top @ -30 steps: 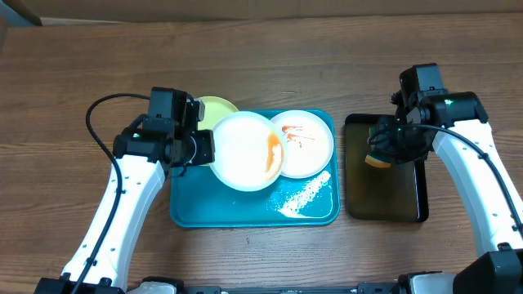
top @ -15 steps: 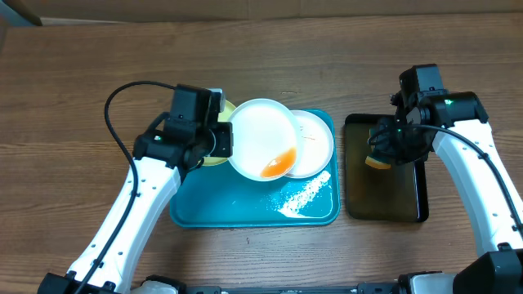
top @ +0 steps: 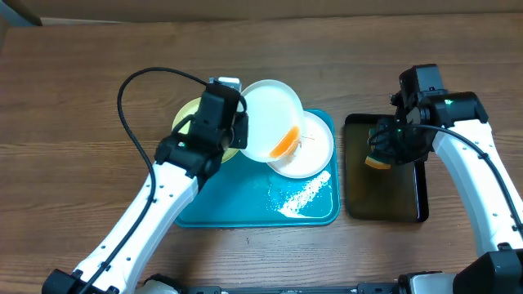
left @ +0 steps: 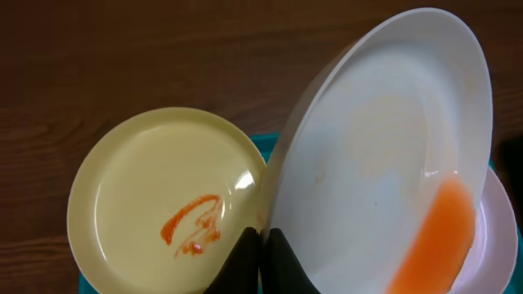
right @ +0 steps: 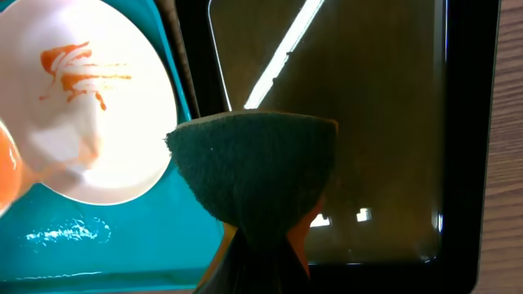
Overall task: Clean dirty plates on tray and stack at the side
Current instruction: 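Lift the cleaned white plate with the left gripper and carry it left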
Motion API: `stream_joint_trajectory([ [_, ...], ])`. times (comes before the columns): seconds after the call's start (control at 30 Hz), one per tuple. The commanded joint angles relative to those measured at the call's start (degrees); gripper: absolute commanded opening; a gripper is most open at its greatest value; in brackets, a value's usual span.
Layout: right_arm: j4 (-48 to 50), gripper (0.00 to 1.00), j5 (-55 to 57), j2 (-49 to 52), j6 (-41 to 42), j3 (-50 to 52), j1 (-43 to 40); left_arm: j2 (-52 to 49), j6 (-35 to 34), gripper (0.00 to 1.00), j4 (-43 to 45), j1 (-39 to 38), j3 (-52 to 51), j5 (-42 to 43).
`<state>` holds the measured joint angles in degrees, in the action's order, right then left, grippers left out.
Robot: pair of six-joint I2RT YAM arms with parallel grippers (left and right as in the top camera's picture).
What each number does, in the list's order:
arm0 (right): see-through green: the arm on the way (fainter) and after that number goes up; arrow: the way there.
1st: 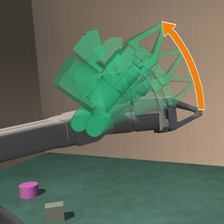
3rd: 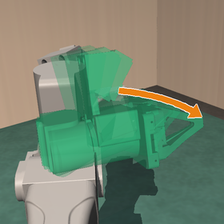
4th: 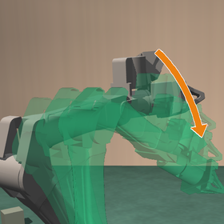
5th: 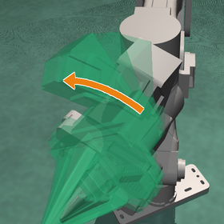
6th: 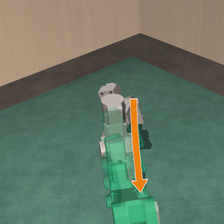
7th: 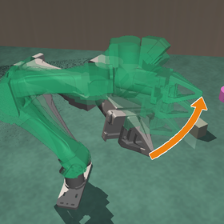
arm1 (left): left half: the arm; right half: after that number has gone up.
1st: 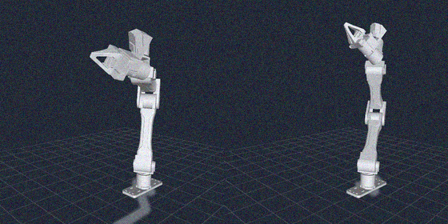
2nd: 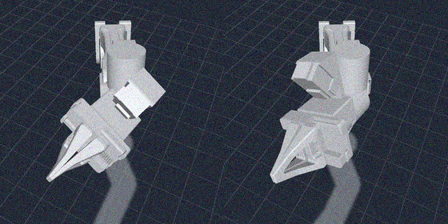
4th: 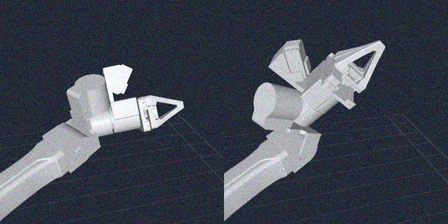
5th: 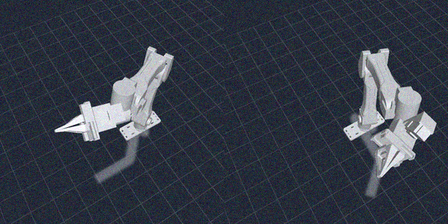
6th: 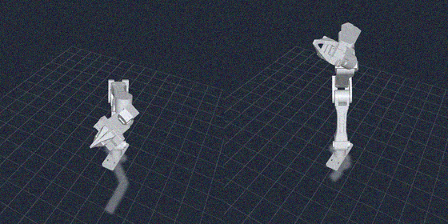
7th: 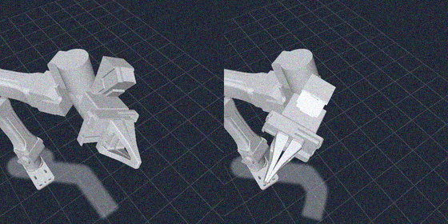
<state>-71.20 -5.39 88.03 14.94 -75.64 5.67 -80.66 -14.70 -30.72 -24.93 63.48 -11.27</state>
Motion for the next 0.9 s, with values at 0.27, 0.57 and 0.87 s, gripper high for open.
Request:
stream_joint_trajectory([
  [0.27,-0.07,0.04,-0.28,-0.48,-0.39,-0.44,-0.07,1.14,-0.24,0.04,6.14,-8.24,1.70,-26.16],
  [0.57,1.01,0.04,0.15,-0.26,-0.39,-0.44,-0.07,-3.15,5.31,0.04,9.16,-11.72,1.70,-32.09],
  [0.87,1.25,0.04,0.15,-0.26,-0.37,-0.44,-0.07,-5.95,12.33,0.04,14.75,-16.06,1.70,-44.11],
])
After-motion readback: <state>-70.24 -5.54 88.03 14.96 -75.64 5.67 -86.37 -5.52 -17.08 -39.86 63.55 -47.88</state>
